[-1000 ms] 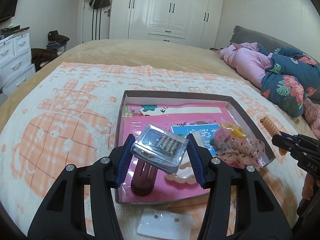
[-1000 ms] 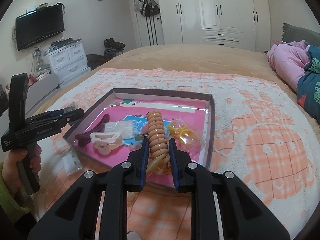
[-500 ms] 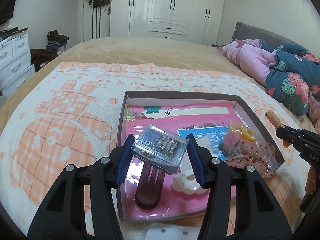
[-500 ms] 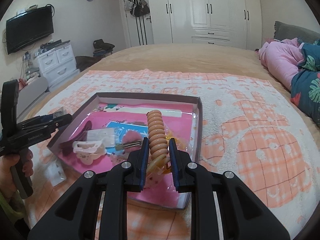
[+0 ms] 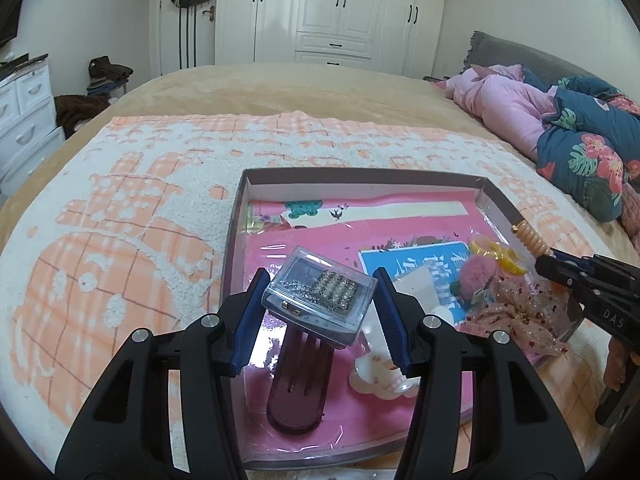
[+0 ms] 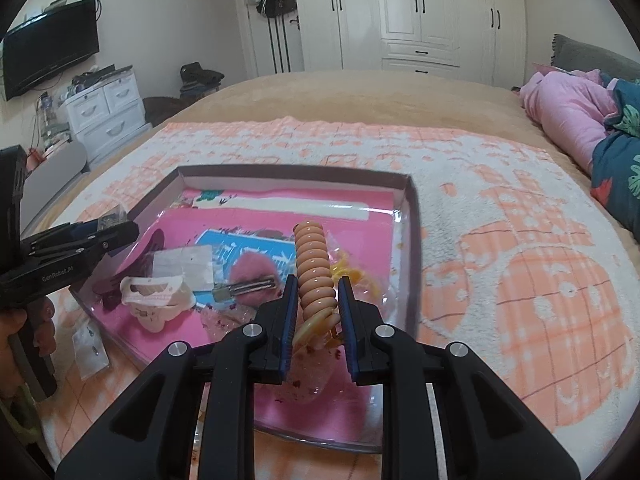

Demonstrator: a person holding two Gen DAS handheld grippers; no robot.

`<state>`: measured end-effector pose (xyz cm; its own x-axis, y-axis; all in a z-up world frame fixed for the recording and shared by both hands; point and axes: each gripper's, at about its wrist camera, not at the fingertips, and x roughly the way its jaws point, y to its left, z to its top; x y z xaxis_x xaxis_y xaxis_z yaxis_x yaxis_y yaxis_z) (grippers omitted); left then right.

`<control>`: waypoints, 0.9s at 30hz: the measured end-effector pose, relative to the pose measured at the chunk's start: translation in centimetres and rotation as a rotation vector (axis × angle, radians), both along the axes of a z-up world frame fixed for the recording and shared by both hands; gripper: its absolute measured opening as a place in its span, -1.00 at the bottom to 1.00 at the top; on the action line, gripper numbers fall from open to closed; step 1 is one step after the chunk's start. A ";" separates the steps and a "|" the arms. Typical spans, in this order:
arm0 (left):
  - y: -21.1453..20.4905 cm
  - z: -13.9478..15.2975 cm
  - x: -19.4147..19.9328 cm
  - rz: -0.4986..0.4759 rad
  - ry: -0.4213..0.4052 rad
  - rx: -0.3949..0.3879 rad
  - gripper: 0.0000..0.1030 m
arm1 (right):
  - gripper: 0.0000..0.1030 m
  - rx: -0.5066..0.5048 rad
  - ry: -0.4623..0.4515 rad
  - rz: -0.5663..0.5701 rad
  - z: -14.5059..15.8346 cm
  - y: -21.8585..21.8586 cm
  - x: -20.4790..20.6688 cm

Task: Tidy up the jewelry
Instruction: 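Carry stud box into pink box with left tool while right tool carries hair tie there, then open left tool releasing stud box while right tool releases hair tie in box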

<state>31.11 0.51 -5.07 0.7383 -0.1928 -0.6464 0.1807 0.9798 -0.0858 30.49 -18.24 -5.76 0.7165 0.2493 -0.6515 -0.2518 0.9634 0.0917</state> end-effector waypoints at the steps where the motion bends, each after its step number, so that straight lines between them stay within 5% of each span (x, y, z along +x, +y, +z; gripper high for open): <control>1: -0.1 -0.1 0.0 -0.002 0.002 0.002 -0.15 | -0.62 -0.001 0.003 0.003 -0.2 0.1 0.0; 18: -1.3 -1.0 -0.4 -0.035 0.017 0.010 -0.15 | -0.57 0.019 0.043 0.058 -1.3 1.8 -1.4; 27: -1.8 -1.1 -0.7 -0.047 0.018 0.012 -0.12 | -0.20 0.040 0.021 0.033 -0.3 0.7 -2.5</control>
